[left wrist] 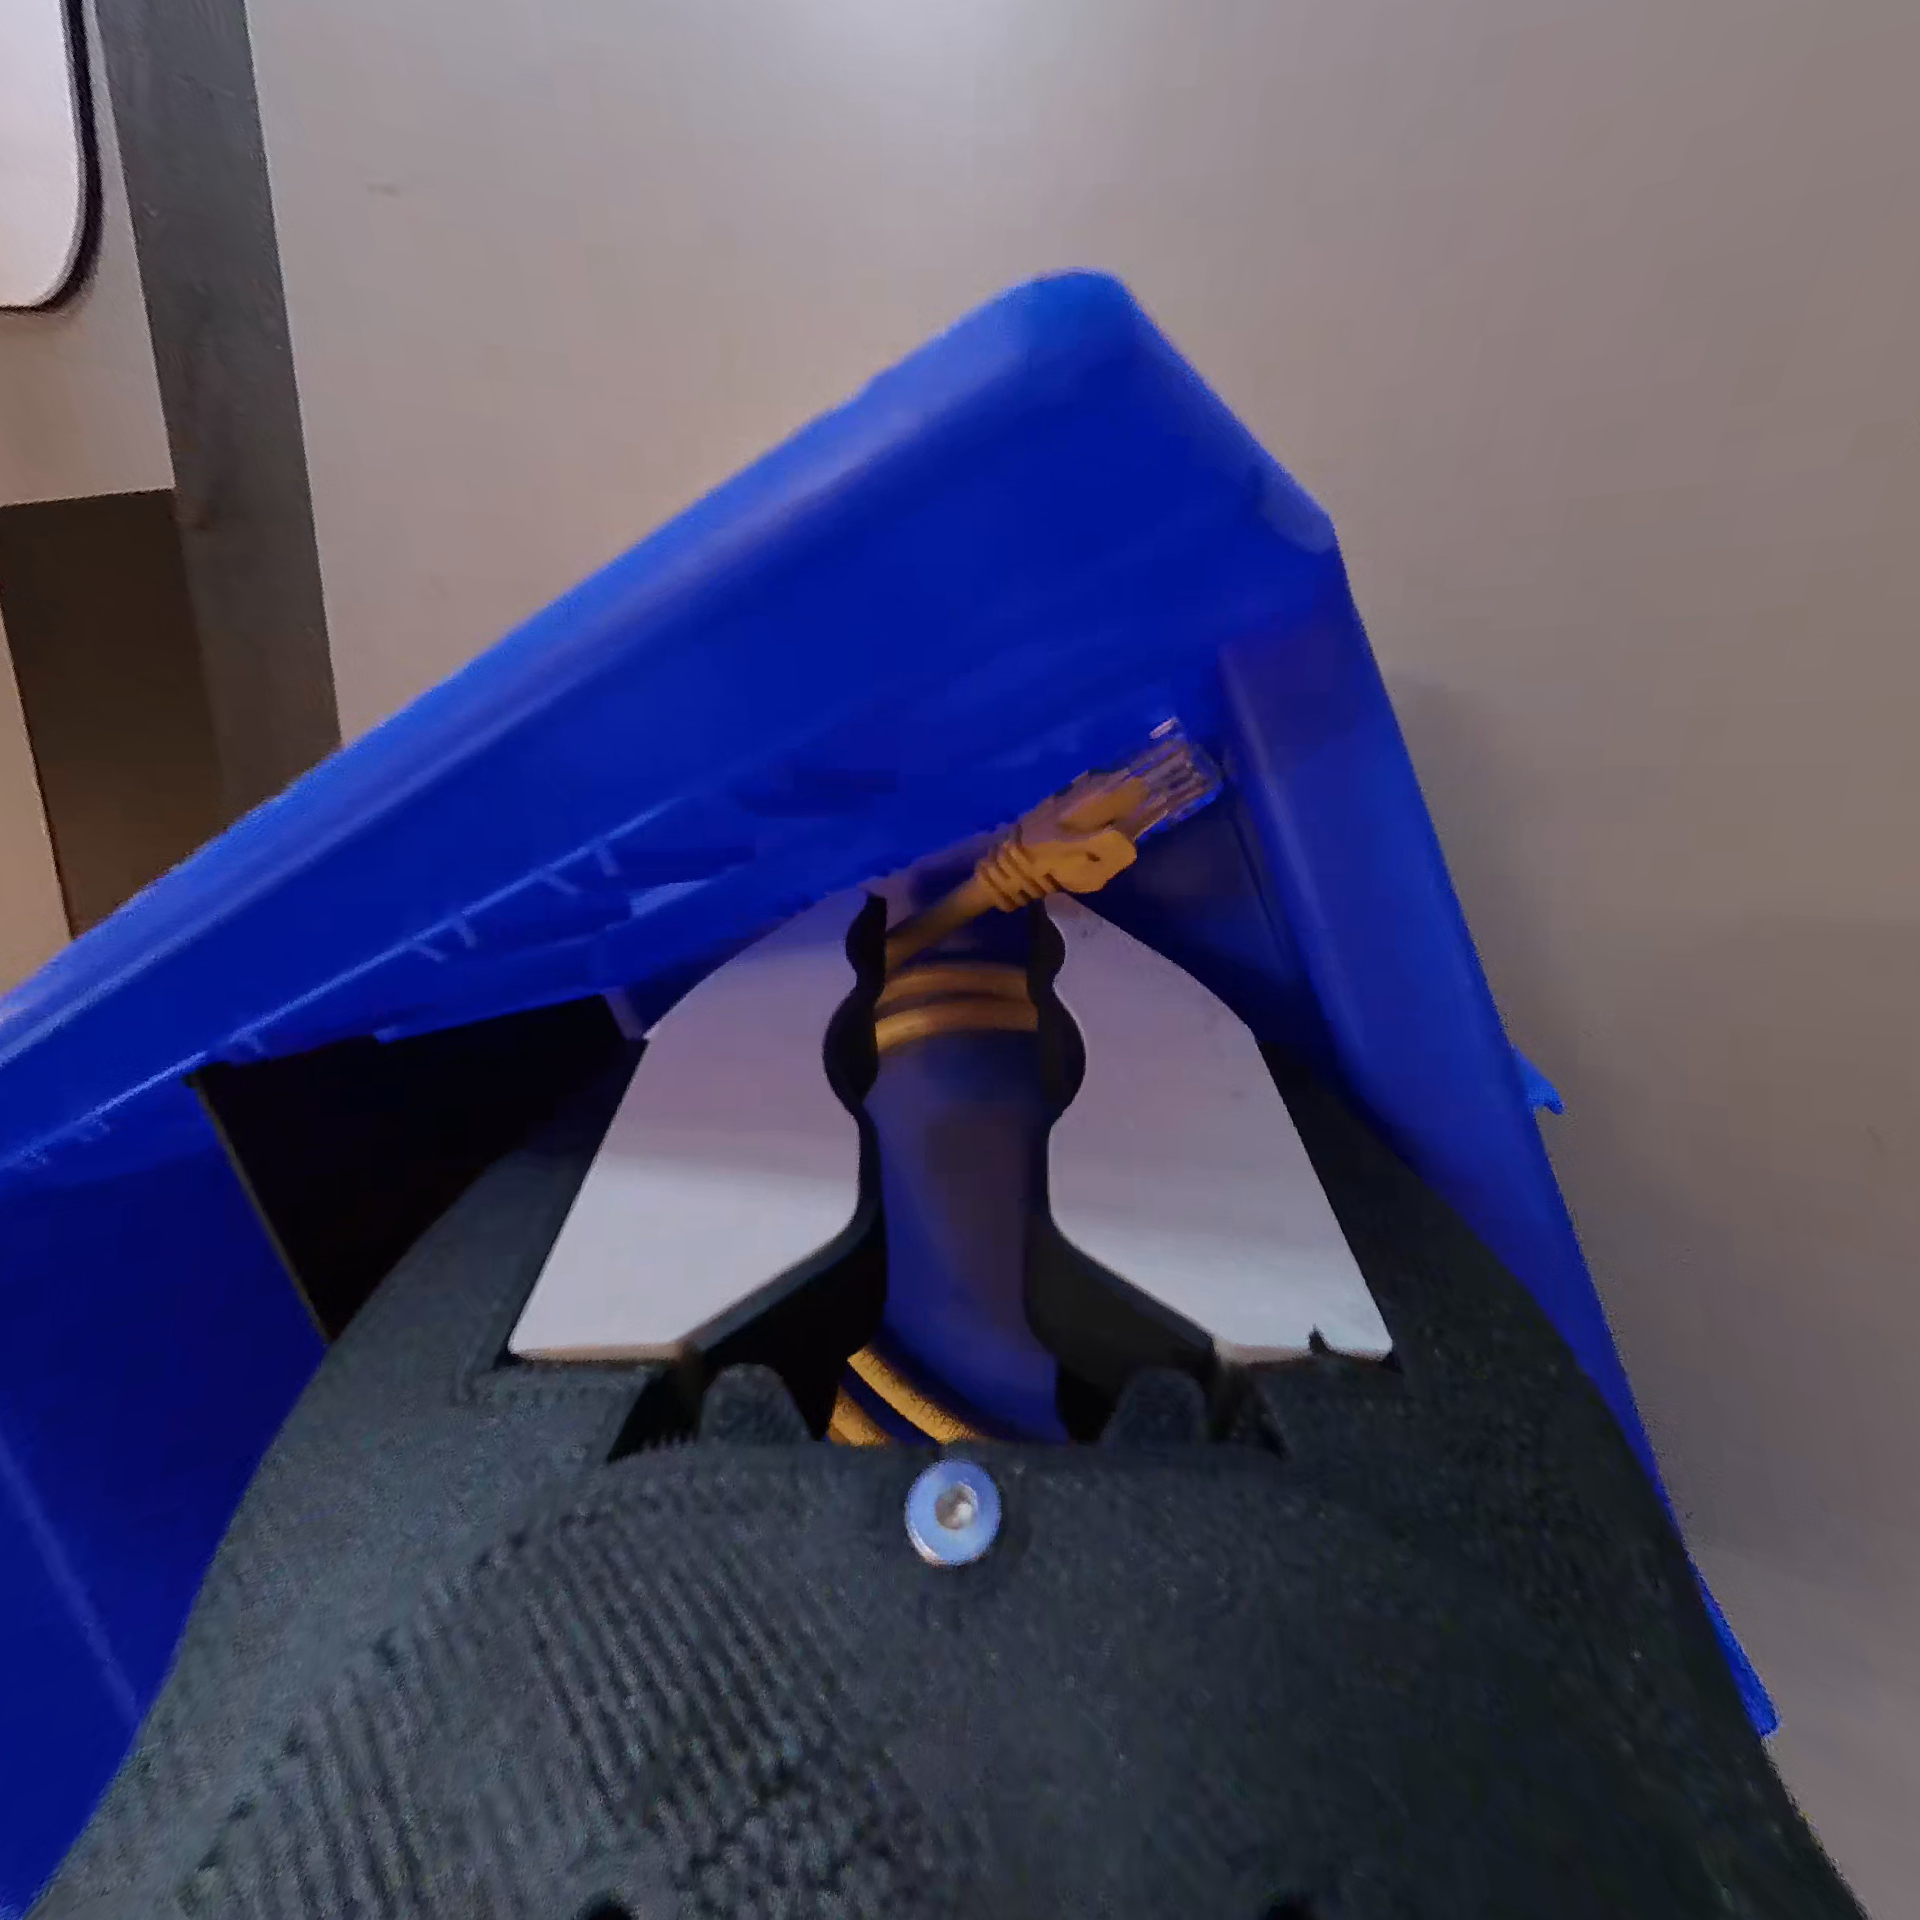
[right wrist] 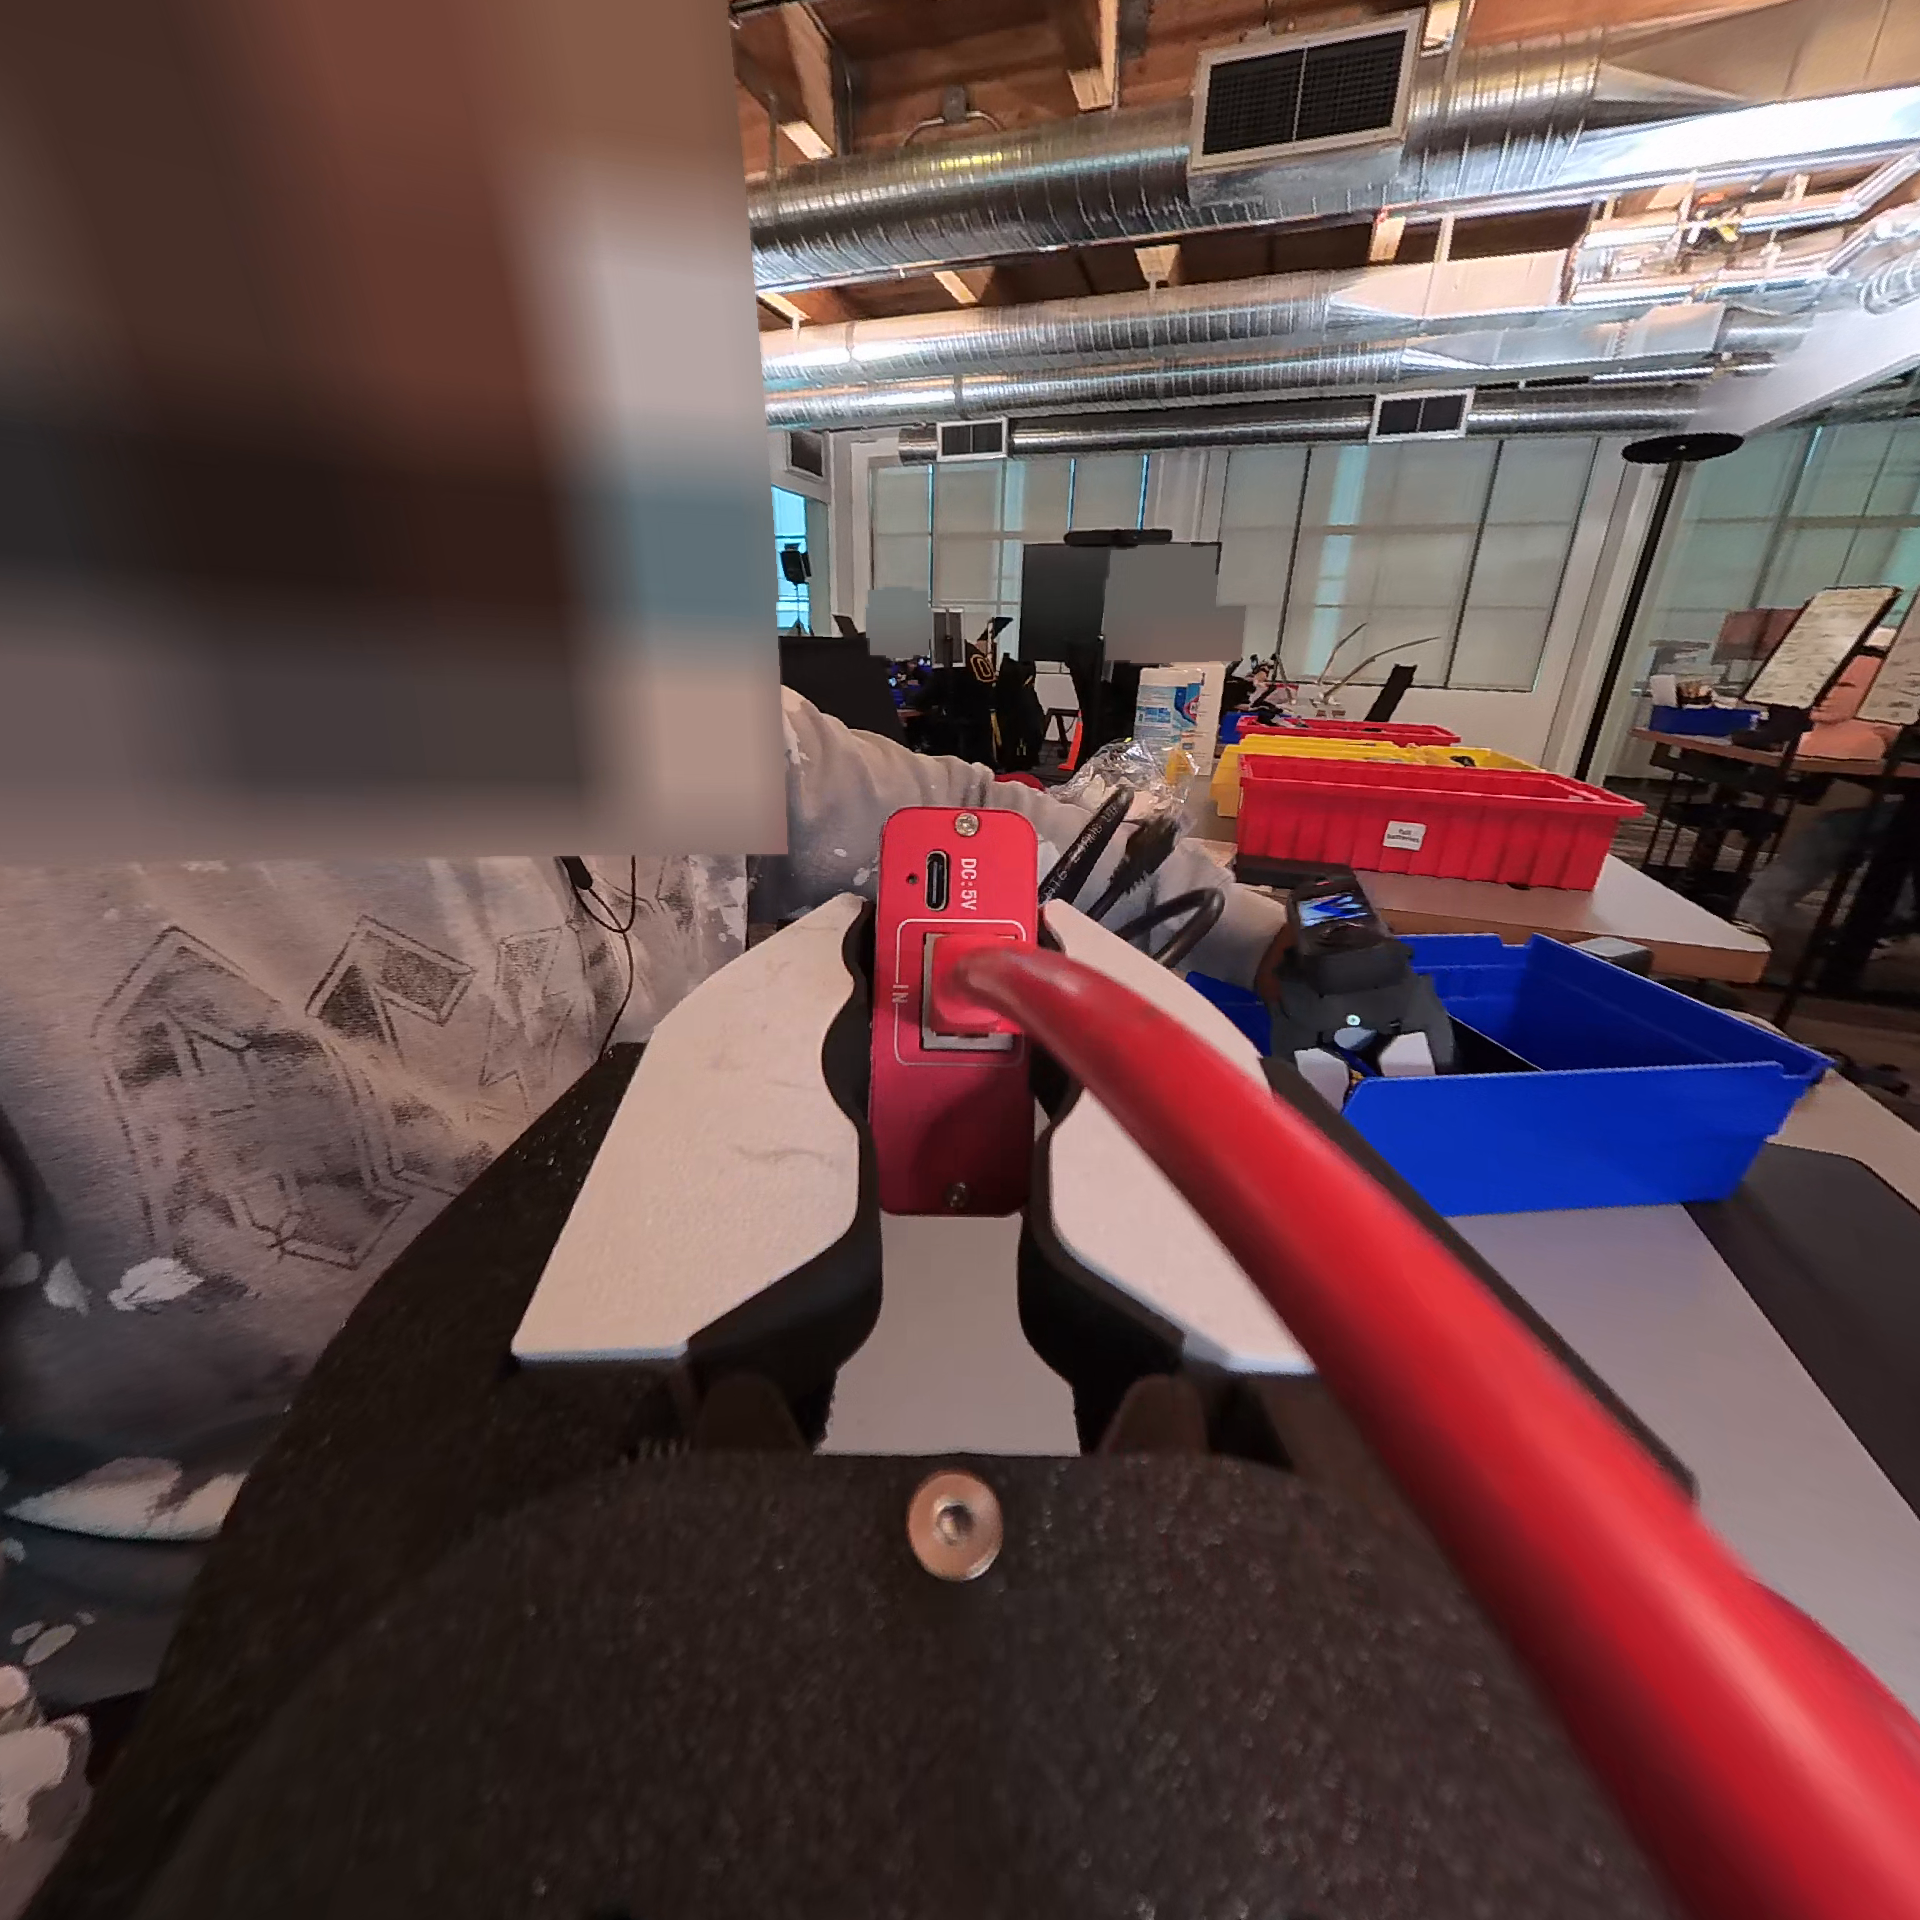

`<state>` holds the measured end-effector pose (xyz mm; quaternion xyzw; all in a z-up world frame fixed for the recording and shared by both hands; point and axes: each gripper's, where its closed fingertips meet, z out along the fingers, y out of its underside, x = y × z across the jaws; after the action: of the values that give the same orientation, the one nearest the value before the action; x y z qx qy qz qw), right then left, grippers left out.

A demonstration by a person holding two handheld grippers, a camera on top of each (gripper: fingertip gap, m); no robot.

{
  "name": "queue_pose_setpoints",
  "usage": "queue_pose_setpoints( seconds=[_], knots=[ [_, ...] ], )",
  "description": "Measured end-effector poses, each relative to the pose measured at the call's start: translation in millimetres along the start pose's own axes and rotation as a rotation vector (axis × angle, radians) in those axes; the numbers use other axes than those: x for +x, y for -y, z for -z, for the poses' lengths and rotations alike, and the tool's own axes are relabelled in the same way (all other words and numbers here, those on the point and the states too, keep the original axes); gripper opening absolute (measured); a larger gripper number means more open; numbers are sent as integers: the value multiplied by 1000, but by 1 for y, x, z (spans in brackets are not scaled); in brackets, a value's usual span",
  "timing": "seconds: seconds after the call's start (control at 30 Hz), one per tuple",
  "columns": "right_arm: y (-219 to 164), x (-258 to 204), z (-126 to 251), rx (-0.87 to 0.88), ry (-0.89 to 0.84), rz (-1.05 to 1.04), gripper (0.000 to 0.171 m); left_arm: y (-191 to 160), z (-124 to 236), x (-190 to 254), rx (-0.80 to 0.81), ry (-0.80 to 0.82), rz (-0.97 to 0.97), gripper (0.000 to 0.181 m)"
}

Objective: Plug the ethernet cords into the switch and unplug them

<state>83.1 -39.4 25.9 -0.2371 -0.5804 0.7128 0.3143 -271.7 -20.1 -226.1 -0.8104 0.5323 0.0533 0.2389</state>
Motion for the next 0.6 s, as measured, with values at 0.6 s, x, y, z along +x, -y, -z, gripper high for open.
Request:
queue_pose_setpoints(
  seconds=[0.6],
  knots=[
    [9,5,-2,21,-68,27,26,25,89,-41,306,198,194,10]
  ],
)
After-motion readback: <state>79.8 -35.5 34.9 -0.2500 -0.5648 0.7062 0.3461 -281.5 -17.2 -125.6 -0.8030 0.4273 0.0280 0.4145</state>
